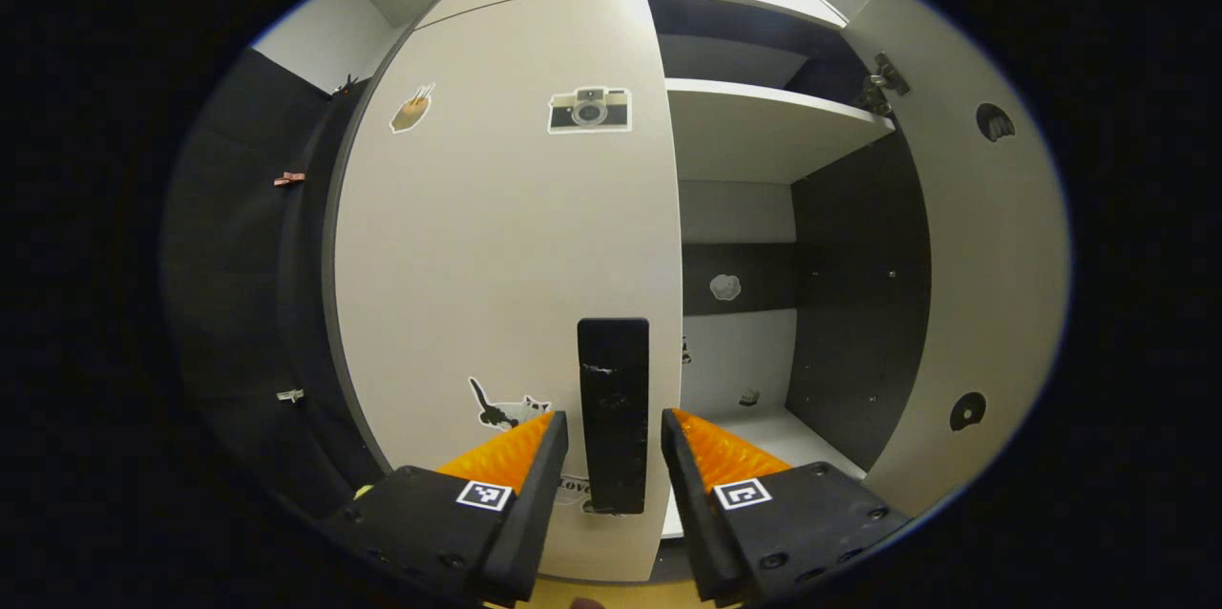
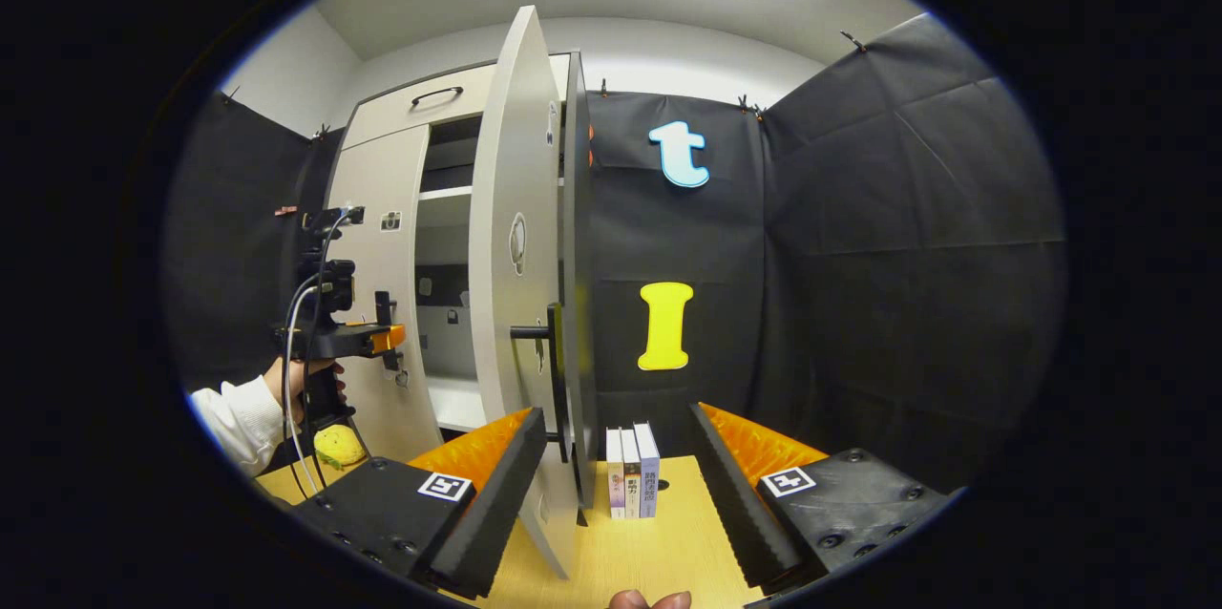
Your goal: Open the right door of the double-door shoe cabinet with the right hand, and open the left door with the left hand.
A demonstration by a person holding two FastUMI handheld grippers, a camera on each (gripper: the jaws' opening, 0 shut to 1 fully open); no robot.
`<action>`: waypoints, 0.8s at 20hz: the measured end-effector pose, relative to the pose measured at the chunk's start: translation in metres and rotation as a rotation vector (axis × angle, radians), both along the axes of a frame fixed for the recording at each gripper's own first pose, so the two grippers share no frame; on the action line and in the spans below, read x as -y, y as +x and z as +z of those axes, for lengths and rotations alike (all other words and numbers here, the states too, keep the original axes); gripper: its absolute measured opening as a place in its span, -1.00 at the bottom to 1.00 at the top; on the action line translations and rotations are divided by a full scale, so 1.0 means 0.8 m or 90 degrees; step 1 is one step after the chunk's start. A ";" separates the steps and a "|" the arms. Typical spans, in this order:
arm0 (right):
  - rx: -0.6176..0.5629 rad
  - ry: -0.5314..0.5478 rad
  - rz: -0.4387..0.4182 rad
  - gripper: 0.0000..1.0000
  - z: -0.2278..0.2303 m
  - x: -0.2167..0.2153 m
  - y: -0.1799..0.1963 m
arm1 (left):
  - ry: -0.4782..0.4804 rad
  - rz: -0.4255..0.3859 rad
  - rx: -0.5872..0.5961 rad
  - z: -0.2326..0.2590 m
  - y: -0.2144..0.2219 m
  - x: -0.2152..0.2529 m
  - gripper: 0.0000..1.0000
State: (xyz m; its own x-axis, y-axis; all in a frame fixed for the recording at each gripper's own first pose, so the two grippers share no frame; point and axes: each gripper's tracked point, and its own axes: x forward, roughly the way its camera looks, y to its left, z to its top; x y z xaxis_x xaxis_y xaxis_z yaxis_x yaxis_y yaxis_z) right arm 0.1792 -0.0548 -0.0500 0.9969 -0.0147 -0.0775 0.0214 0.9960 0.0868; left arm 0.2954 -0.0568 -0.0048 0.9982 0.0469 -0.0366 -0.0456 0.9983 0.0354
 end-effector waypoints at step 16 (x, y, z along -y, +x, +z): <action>0.005 0.000 -0.015 0.88 0.003 -0.005 -0.010 | -0.026 -0.020 -0.034 -0.008 -0.013 -0.003 -0.58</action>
State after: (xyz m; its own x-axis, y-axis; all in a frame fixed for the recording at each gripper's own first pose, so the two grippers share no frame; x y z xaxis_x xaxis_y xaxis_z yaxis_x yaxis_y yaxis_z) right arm 0.1712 -0.0506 -0.0475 0.9968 -0.0386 -0.0700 0.0447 0.9952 0.0872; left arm 0.2849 -0.0548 -0.0115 0.9958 0.0130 -0.0911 -0.0134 0.9999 -0.0043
